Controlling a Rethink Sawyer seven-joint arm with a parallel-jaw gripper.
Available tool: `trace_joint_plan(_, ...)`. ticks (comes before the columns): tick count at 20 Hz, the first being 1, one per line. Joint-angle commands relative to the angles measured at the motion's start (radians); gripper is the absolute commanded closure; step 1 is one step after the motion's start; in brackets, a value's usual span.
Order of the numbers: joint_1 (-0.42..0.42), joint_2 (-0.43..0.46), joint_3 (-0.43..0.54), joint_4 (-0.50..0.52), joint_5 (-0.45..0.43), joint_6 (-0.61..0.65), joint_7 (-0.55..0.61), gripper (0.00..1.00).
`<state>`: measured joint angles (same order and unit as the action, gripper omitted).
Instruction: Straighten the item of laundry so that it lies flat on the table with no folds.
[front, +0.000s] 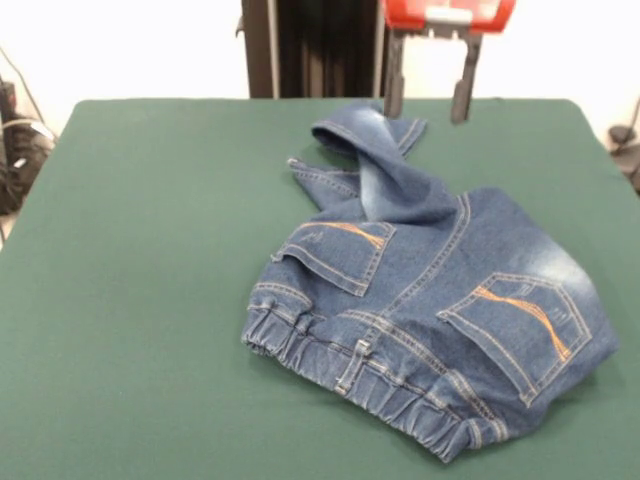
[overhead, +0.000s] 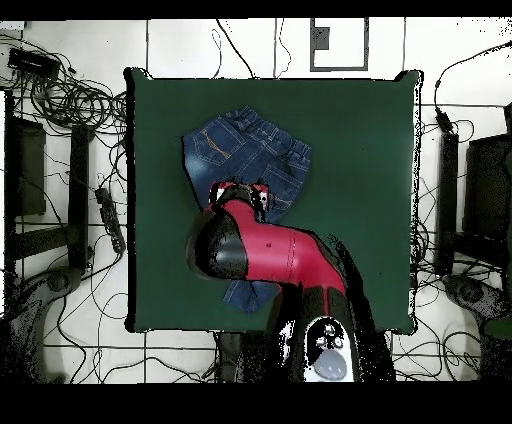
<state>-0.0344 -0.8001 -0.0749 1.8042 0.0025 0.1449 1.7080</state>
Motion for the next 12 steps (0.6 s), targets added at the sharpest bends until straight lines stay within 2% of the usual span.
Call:
trace_joint_plan(1, 0.028, 0.167, -0.005, -0.131, 0.037, 0.127, 0.151, 0.0)
trace_joint_plan(7, 0.027, 0.244, -0.032, -0.172, 0.047, 0.096, 0.171, 0.0)
trace_joint_plan(12, -0.02, 0.298, -0.009, -0.203, 0.046, 0.099, 0.151, 0.0)
